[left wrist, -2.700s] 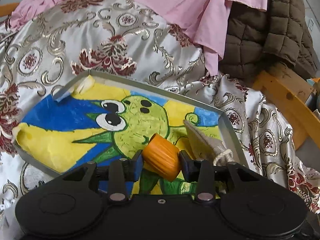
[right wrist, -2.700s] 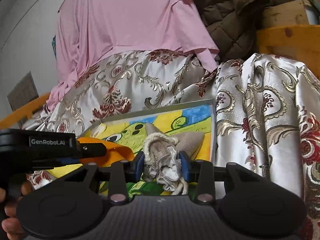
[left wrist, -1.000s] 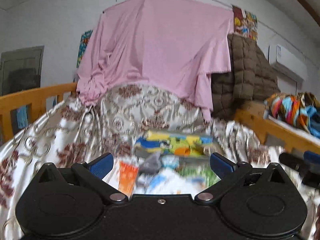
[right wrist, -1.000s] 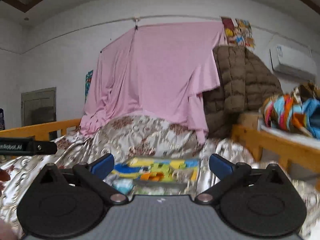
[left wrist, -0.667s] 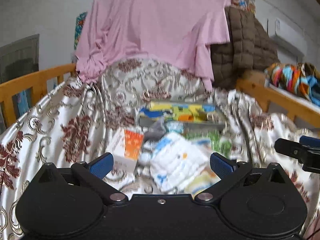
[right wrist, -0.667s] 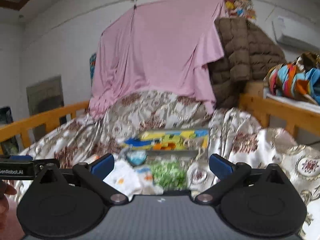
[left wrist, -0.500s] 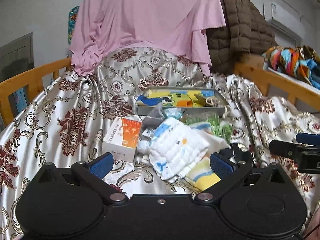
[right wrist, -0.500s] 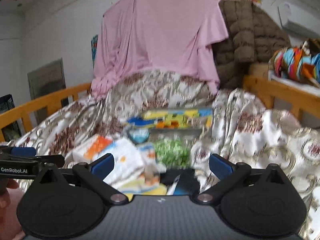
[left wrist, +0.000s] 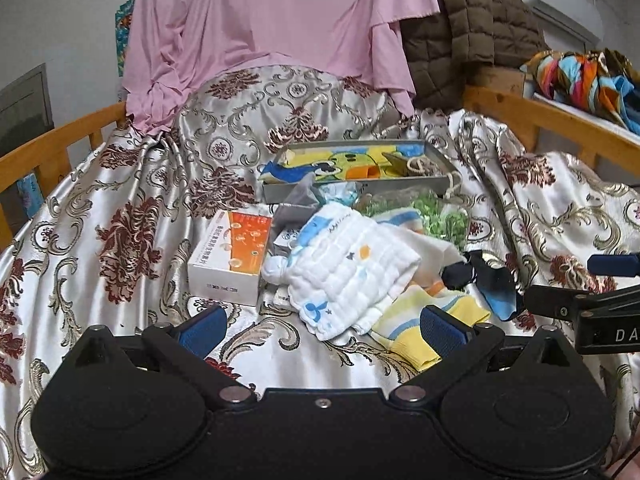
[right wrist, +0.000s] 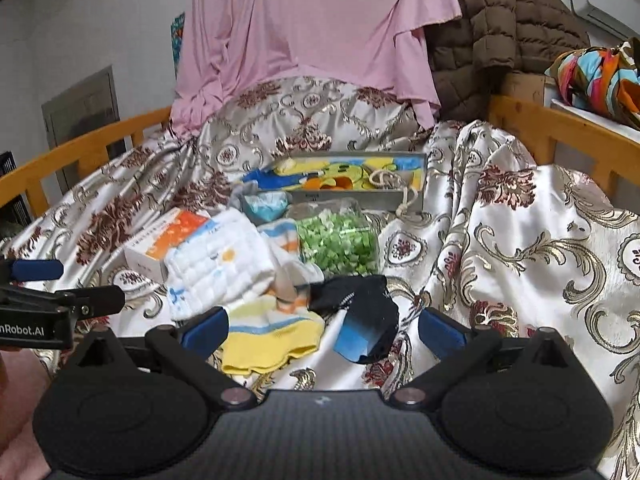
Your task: Organize soft objects
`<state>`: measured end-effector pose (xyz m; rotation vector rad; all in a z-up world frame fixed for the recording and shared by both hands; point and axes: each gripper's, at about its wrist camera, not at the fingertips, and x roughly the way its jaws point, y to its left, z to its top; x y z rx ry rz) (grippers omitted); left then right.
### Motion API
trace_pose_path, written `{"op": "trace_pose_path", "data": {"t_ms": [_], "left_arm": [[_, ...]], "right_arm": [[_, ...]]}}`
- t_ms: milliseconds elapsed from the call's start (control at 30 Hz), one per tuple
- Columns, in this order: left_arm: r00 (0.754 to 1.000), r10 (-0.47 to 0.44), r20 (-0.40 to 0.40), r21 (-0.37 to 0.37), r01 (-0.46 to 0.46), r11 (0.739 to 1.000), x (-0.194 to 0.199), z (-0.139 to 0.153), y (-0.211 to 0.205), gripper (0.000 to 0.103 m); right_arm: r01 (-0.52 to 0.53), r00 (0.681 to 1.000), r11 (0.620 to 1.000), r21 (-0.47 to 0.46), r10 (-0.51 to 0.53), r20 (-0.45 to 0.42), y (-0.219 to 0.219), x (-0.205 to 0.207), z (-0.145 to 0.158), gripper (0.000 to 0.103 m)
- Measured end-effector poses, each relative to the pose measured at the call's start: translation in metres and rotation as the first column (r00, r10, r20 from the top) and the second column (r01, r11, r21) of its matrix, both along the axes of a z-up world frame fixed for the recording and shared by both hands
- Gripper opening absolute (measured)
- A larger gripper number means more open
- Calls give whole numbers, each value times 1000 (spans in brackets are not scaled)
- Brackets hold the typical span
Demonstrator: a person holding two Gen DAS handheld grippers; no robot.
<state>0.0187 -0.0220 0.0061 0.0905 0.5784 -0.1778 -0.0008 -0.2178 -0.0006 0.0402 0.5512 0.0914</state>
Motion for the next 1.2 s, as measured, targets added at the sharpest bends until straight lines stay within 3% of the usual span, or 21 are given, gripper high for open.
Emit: {"op": "trace_pose_path", "data": {"t_ms": [300, 667, 833, 1000, 1200], "left_arm": [[1000, 16, 21, 21, -17, 1000, 19, -10, -4, 102], [997, 9, 79, 36, -12, 999, 49, -14, -2, 102], [996, -35, 77, 57, 31, 998, 60, -20, -6, 102], [993, -86, 76, 78, 80, 994, 75, -30, -12, 102], [988, -140, 67, 87, 134, 987, 96, -40, -21, 98]], "right_arm": [[-20, 1000, 997, -79, 18, -19, 3, 21, -6, 103], [-58, 998, 993, -99, 56, -23, -3, 46, -10, 103], [-99, 995, 986, -131, 98, -17, -4, 59, -11, 103], [-166, 986, 982, -94, 163, -39, -10, 77, -16, 103], [-240, 970, 965, -105, 242, -2, -9, 91, -20, 98]]}}
